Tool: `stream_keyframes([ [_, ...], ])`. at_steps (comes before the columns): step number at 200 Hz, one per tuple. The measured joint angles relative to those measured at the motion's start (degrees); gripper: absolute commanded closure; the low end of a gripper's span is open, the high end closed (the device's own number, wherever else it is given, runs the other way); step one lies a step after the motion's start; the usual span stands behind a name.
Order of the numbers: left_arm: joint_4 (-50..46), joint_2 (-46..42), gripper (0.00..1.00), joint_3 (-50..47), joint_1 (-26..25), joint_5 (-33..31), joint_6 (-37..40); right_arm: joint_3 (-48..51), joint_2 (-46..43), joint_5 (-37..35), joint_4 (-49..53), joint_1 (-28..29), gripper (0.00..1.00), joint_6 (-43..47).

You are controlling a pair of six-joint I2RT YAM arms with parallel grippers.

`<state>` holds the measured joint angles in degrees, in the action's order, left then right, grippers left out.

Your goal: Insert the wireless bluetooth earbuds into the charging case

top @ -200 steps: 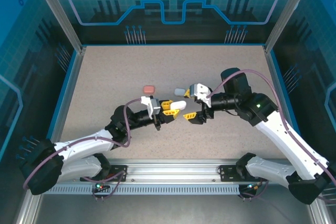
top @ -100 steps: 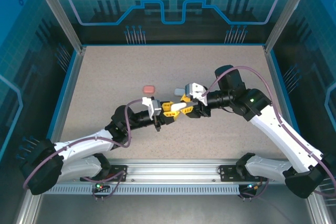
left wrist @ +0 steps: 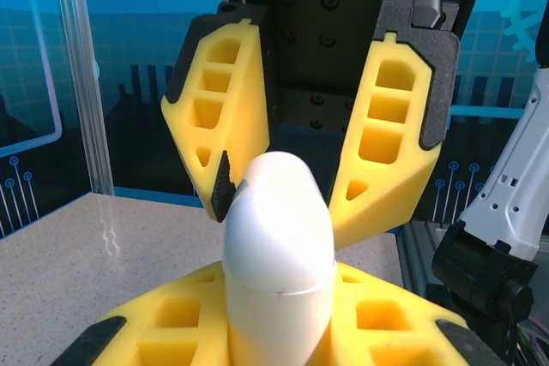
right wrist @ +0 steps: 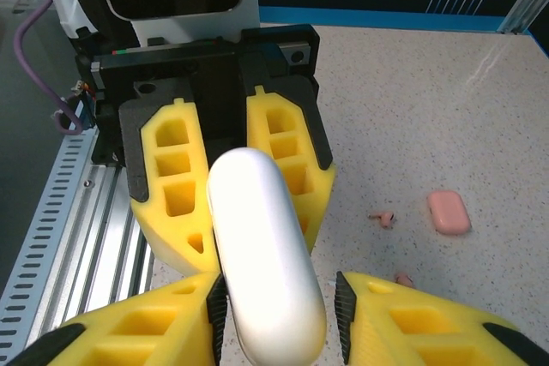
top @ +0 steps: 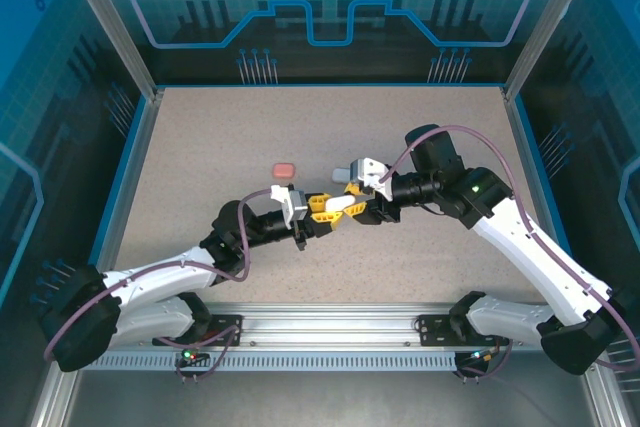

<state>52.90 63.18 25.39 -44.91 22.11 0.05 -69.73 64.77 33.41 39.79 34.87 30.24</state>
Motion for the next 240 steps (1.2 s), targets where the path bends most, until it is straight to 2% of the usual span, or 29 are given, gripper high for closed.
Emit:
stream_keyframes([
  [72, -0.39, 0.0, 0.97, 0.0, 0.0, -0.37, -0.02, 0.02, 0.39, 0.04, 0.42, 0.07, 0.69, -0.9],
  [84, -0.48, 0.0, 0.86, 0.0, 0.0, -0.37, -0.02, 0.02, 0.39, 0.0, 0.48, 0.04, 0.68, -1.33],
  [101, -0.55, -0.04, 0.6, -0.04, 0.0, -0.7, 0.09, 0.37, 0.26, -0.17, 0.0, 0.04, 0.68, -2.16],
  [146, -3.23, -3.23, 0.37, -1.46, 0.0, -4.35, 4.09, 2.43, -0.7, -4.0, -0.79, -0.9, 0.68, -4.37],
  [198, -12.41, -11.93, 0.31, -4.85, 0.0, -7.85, 7.76, 6.56, -0.15, -9.03, -0.74, -5.25, 0.7, -6.88],
  [222, -16.48, -16.04, 0.31, -6.14, 0.0, -9.81, 8.74, 8.7, 3.56, -9.6, -0.74, -7.26, 0.76, -8.11],
  [240, -18.62, -18.71, 0.31, -6.49, 0.0, -11.26, 9.38, 10.23, 7.76, -9.33, -0.79, -8.98, 0.77, -9.14],
])
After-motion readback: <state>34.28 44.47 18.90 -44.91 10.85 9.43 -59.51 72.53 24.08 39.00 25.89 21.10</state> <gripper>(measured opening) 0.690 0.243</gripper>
